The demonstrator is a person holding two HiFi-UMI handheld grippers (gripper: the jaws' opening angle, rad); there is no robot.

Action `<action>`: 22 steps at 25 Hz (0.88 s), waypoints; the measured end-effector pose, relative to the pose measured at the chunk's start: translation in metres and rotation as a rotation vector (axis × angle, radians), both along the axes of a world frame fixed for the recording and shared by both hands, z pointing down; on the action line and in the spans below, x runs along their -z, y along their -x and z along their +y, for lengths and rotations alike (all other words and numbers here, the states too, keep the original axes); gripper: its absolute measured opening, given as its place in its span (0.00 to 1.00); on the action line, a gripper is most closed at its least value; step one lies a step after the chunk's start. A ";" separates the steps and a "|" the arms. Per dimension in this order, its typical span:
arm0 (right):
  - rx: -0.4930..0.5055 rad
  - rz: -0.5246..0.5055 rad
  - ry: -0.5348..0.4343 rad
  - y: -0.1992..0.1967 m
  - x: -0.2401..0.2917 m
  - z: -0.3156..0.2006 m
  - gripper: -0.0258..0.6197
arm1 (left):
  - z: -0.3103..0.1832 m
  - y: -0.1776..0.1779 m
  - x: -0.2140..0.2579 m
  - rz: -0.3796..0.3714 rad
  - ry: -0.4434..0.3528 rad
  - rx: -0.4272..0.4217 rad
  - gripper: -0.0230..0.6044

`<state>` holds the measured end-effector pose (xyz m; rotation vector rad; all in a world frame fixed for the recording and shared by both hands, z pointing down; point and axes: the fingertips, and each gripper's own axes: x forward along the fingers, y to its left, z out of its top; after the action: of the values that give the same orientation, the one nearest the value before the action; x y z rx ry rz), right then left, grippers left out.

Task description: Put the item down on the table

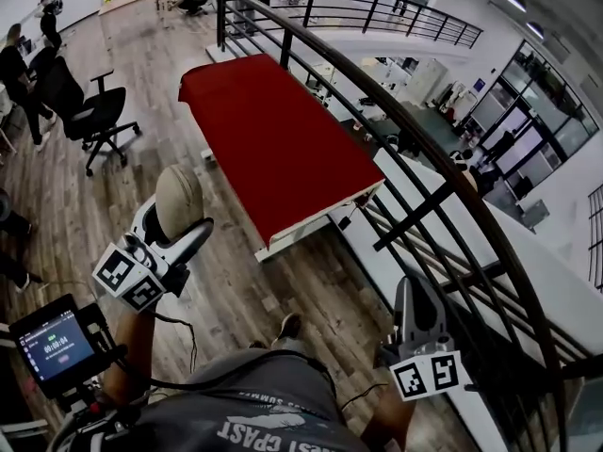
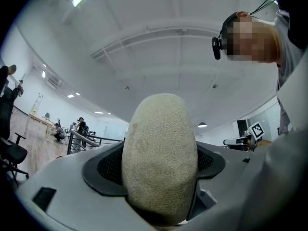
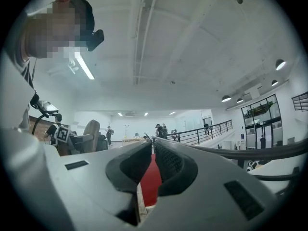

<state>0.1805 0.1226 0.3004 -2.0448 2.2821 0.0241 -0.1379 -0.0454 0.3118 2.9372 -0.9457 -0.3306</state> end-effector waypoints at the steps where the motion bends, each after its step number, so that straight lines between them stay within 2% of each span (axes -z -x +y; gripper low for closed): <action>1: 0.005 -0.002 -0.002 -0.001 0.000 -0.009 0.06 | -0.006 -0.002 -0.001 -0.002 0.002 0.003 0.66; 12: 0.061 -0.045 -0.009 -0.027 -0.024 -0.136 0.06 | -0.102 -0.012 -0.020 -0.051 0.016 0.059 0.66; 17: 0.077 -0.064 0.019 -0.050 -0.042 -0.211 0.06 | -0.177 -0.035 -0.034 -0.084 0.029 0.071 0.66; 22: 0.095 -0.071 0.042 -0.078 -0.043 -0.299 0.06 | -0.280 -0.067 -0.037 -0.140 0.034 0.071 0.66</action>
<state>0.2582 -0.1766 0.3433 -1.9215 2.3526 -0.1015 -0.0713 -0.3258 0.3491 2.9328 -1.0623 -0.1101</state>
